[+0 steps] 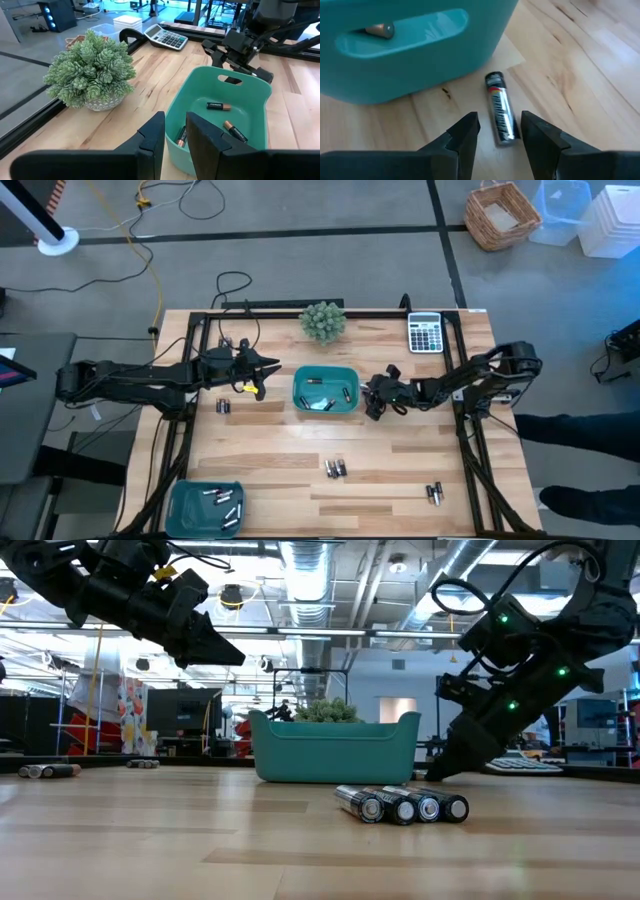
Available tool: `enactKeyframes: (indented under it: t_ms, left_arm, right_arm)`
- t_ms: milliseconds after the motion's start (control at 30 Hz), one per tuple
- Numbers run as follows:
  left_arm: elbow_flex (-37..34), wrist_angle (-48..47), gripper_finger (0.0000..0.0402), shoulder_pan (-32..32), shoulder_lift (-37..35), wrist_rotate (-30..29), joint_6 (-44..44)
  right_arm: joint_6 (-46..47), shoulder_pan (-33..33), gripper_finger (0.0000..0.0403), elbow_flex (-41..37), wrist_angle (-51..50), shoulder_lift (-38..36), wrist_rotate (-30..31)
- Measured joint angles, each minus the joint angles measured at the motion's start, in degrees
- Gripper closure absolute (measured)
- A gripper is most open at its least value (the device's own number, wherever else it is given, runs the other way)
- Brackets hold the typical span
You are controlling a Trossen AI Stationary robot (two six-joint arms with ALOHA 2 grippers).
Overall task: Sort batteries
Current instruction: Put the silver battery into the blue bin
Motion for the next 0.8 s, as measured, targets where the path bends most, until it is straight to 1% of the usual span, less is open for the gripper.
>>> enactKeyframes:
  t_ms: [167, 433, 533, 633, 800]
  left_arm:
    - [0.0, 0.0, 0.0329, 0.0, 0.0, 0.0, 0.0]
    - [-0.1, 0.0, 0.0329, 0.0, 0.3, 0.0, 0.3]
    - [-0.1, 0.0, 0.0329, 0.0, 0.3, 0.0, 0.1]
    - [-0.1, 0.0, 0.0329, 0.0, 0.3, 0.0, 0.1]
    - [-0.1, 0.0, 0.0329, 0.0, 0.3, 0.0, 0.0]
  right_arm:
    - [-0.2, 0.0, 0.0252, 0.7, 0.2, 1.1, 0.0]
    - [0.4, 0.0, 0.0326, 0.7, -0.5, 1.5, -0.1]
    - [0.5, 0.0, 0.0346, 0.7, -0.4, 1.5, -0.1]
    - [1.0, 0.0, 0.0358, 0.7, -0.4, 1.5, -0.1]
    - [1.6, 0.1, 0.0361, 0.7, -0.3, 1.4, -0.1]
